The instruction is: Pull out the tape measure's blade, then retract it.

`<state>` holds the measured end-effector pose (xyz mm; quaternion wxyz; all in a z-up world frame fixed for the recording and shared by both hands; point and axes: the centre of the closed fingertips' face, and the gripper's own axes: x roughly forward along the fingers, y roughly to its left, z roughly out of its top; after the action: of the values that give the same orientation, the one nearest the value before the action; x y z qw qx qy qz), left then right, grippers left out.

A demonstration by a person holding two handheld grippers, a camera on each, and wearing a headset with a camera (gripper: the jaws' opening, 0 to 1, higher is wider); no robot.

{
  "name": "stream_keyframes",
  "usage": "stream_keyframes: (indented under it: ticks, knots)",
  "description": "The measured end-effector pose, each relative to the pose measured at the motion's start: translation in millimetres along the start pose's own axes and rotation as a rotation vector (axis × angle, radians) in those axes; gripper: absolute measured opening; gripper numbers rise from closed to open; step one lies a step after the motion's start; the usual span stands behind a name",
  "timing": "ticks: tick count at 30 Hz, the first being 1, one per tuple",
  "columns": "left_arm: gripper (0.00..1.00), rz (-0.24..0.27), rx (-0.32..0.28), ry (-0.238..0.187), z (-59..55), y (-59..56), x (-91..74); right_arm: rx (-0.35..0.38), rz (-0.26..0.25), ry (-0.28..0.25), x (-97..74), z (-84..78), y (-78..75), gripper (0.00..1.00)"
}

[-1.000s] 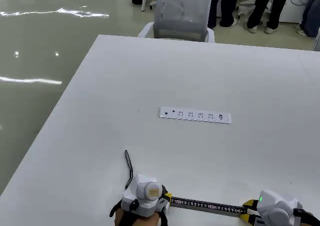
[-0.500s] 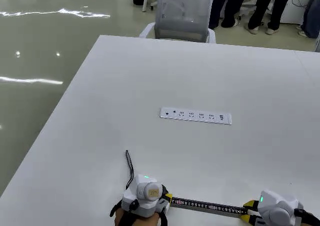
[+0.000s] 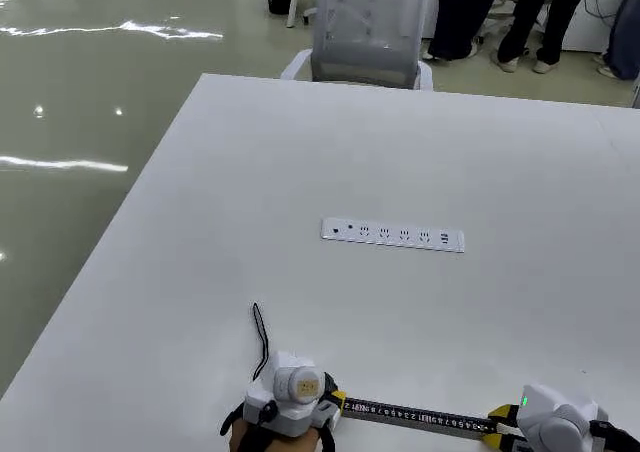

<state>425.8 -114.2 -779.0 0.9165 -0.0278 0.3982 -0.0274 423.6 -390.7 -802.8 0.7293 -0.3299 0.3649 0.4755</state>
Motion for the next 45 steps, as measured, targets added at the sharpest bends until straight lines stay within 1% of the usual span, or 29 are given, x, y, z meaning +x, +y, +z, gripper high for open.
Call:
stream_keyframes:
  ticks: [14,15,17,22,26,35,39,45]
  knots:
    - [0.60,-0.005,-0.004,0.003,0.2,-0.3,0.1,0.003,0.006,0.005,-1.0,1.6,0.1,0.14]
    - [0.60,-0.006,-0.005,0.005,0.3,-0.2,0.4,0.017,0.007,0.003,-1.0,1.6,0.1,0.14]
    - [0.60,-0.008,-0.005,0.007,0.0,-0.4,0.3,0.009,0.007,0.002,-0.5,1.4,-0.1,0.14]
    - [0.60,-0.007,-0.005,0.005,0.0,-1.0,-0.4,0.019,0.007,-0.004,1.3,2.1,-0.6,0.14]
    - [0.60,-0.008,-0.005,0.007,0.0,-1.2,-0.2,0.016,0.012,-0.004,1.3,6.7,1.2,0.13]
    - [0.60,-0.010,-0.006,0.006,-0.1,-2.0,-0.1,0.020,0.017,-0.002,1.9,6.2,1.1,0.14]
    - [0.60,-0.013,-0.007,0.013,0.3,-1.8,-0.4,0.022,0.017,0.000,1.9,6.3,0.7,0.14]
    - [0.60,-0.014,-0.003,0.006,0.4,-2.1,-0.9,0.024,0.016,-0.002,2.7,6.3,0.7,0.14]
